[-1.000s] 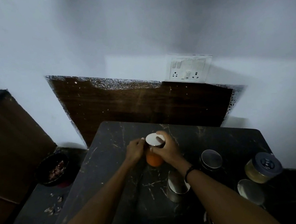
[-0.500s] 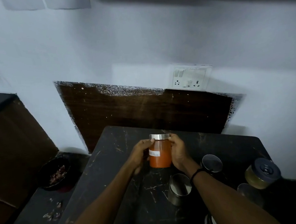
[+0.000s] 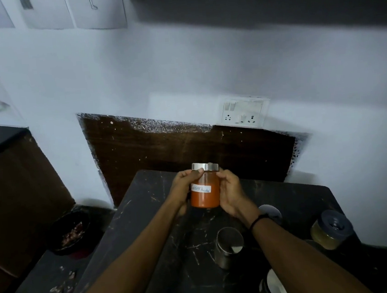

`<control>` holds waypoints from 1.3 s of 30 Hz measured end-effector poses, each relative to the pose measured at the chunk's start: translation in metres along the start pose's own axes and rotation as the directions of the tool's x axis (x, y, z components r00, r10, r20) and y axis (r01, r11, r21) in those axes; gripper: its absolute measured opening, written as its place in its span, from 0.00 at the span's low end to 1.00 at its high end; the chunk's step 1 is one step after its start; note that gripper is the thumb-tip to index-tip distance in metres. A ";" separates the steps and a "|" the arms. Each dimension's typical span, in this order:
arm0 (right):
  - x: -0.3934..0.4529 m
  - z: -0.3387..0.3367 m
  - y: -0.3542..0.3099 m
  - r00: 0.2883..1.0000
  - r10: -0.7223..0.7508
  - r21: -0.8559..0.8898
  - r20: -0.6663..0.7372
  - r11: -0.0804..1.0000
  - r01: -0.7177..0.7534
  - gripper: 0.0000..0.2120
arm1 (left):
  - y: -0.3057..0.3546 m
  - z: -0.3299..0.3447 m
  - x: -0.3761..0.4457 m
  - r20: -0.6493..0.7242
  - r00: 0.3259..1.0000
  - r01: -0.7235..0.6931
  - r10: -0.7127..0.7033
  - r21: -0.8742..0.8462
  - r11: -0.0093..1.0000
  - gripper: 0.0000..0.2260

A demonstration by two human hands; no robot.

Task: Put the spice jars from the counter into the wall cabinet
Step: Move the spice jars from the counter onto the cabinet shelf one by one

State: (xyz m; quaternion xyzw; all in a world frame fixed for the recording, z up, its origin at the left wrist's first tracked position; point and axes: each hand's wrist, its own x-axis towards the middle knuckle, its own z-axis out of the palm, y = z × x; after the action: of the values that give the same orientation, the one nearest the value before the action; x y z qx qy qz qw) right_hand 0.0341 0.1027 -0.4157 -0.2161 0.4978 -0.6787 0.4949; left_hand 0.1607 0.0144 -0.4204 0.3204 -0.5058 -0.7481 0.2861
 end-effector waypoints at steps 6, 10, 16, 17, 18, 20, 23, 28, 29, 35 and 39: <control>0.000 0.026 -0.065 0.978 -0.208 -0.020 0.005 0.978 0.208 0.19 | 0.070 0.021 -0.002 0.054 0.983 -0.168 0.173 -0.084 0.982 0.20; -0.004 0.046 -0.116 0.947 -0.320 0.041 -0.006 0.946 0.320 0.12 | 0.124 0.038 -0.003 0.055 0.964 -0.249 0.258 -0.142 0.958 0.06; -0.016 0.078 -0.199 0.864 -0.504 -0.020 -0.003 0.864 0.504 0.09 | 0.211 0.077 -0.013 0.041 0.917 -0.395 0.398 -0.064 0.917 0.08; -0.019 0.083 -0.212 0.845 -0.534 -0.045 0.005 0.844 0.534 0.09 | 0.223 0.083 -0.014 0.042 0.901 -0.429 0.431 -0.059 0.901 0.10; -0.022 0.088 -0.224 0.828 -0.561 -0.070 0.011 0.825 0.560 0.09 | 0.235 0.089 -0.016 0.041 0.886 -0.459 0.462 -0.054 0.887 0.12; -0.029 0.098 -0.245 0.791 -0.611 -0.133 0.026 0.782 0.609 0.09 | 0.255 0.099 -0.020 0.029 0.855 -0.516 0.518 -0.052 0.855 0.14; -0.039 0.108 -0.269 0.739 -0.667 -0.218 0.092 0.711 0.669 0.07 | 0.281 0.109 -0.023 -0.008 0.815 -0.578 0.579 -0.068 0.813 0.12; -0.046 0.127 -0.310 0.680 -0.704 -0.364 0.204 0.590 0.721 0.21 | 0.326 0.120 -0.025 -0.103 0.748 -0.664 0.656 -0.086 0.743 0.08; -0.047 0.132 -0.318 0.665 -0.711 -0.376 0.227 0.566 0.734 0.21 | 0.334 0.122 -0.025 -0.128 0.727 -0.685 0.674 -0.074 0.725 0.09; -0.030 0.152 -0.353 0.630 -0.747 -0.387 0.212 0.527 0.756 0.19 | 0.375 0.136 -0.016 -0.278 0.566 -0.772 0.776 0.150 0.617 0.12; -0.007 0.172 -0.377 0.552 -0.831 -0.499 0.074 0.448 0.742 0.19 | 0.403 0.144 -0.002 -0.244 0.447 -0.808 0.861 0.302 0.505 0.08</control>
State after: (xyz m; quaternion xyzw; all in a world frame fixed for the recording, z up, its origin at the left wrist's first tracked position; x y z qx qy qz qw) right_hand -0.0001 0.0350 -0.0086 -0.4739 0.5321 -0.7016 0.0051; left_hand 0.0933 -0.0321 -0.0008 0.1811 -0.5864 -0.3984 0.6816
